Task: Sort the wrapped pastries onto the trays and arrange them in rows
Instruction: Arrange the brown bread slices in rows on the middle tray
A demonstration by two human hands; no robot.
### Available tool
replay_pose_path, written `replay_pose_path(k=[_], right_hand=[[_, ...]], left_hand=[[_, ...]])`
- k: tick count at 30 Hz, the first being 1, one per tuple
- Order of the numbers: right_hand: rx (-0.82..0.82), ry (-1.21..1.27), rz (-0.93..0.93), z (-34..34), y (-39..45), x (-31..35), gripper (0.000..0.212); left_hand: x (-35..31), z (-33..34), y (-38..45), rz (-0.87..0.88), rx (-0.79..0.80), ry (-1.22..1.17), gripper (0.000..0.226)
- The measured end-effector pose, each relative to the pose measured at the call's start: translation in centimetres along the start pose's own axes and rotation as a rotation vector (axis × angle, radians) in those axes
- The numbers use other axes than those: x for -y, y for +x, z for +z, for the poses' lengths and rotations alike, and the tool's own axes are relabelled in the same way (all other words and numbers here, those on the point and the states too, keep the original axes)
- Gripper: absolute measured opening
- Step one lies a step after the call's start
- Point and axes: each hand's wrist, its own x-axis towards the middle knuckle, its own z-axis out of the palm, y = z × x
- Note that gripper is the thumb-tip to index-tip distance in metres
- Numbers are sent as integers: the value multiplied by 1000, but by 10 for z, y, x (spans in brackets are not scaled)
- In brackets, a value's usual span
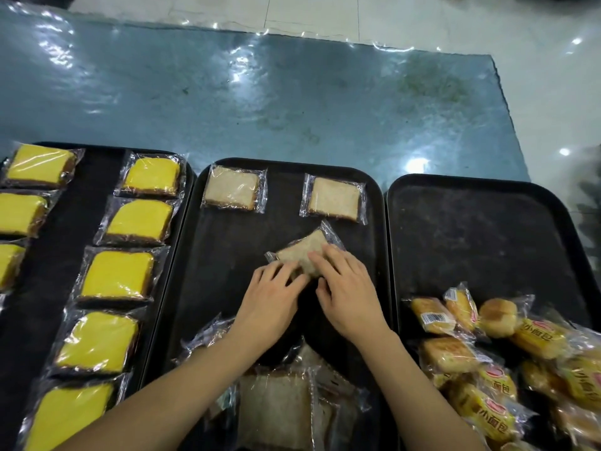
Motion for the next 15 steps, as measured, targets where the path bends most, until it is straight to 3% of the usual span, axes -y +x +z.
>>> replay_pose_path(k=[2, 8, 15], right_hand=[[75, -32, 6, 7, -2, -4, 53], [20, -134, 191, 12, -29, -10, 62], [-19, -166, 314, 18, -29, -5, 63]], left_hand=[[4, 3, 0, 6, 26, -47, 47], [8, -7, 69, 82, -35, -112, 46], [17, -7, 136, 22, 235, -62, 55]])
